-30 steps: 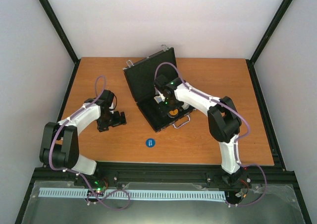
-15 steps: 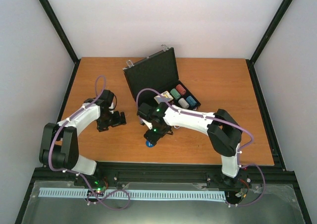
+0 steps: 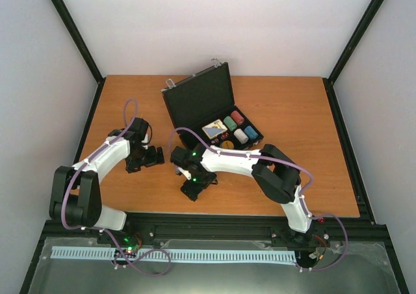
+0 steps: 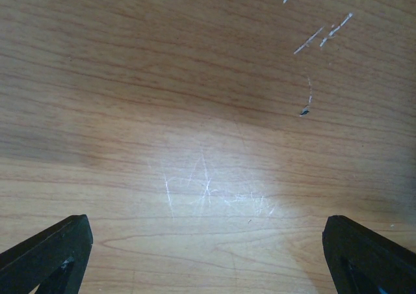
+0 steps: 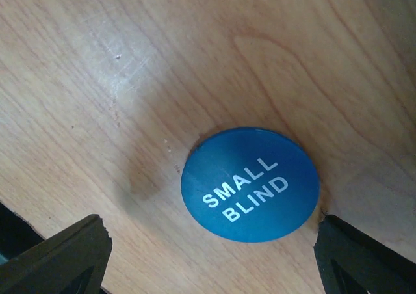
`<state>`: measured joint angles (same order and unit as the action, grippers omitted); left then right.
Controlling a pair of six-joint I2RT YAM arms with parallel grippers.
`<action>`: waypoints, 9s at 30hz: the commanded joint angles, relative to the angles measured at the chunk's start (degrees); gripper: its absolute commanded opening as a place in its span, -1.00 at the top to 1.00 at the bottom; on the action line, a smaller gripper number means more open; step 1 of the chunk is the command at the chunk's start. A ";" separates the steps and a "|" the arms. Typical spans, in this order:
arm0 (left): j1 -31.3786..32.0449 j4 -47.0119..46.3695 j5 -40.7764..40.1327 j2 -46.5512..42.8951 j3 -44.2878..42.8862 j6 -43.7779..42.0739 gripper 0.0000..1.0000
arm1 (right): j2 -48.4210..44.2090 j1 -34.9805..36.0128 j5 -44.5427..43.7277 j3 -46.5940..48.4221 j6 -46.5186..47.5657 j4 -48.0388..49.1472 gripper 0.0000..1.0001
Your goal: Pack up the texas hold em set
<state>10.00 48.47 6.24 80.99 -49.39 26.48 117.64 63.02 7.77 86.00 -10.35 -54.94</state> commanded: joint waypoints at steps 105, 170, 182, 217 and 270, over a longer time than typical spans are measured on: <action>-0.40 -3.34 0.89 2.95 1.29 -0.64 -0.99 | 8.51 1.52 -6.72 -1.45 -3.35 -0.03 -0.25; -0.42 -4.43 1.58 10.21 -3.71 -0.94 -0.99 | 3.06 -23.82 -17.24 14.17 5.60 -5.62 0.09; -0.42 -4.73 2.06 11.93 -4.65 -1.59 -1.00 | 2.73 -24.35 -16.95 12.25 5.47 -5.30 -0.22; -0.37 -4.49 1.03 12.46 -5.68 -2.83 -0.99 | 3.38 -29.19 6.44 12.30 5.94 6.35 -0.85; -0.42 -5.05 1.23 19.09 -8.89 -4.33 -0.99 | 4.97 -31.32 5.37 14.39 5.47 5.12 -0.84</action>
<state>10.00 45.50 6.70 97.21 -57.65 23.11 123.00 32.77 13.87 99.22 -5.37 -48.31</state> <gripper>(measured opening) 0.998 0.923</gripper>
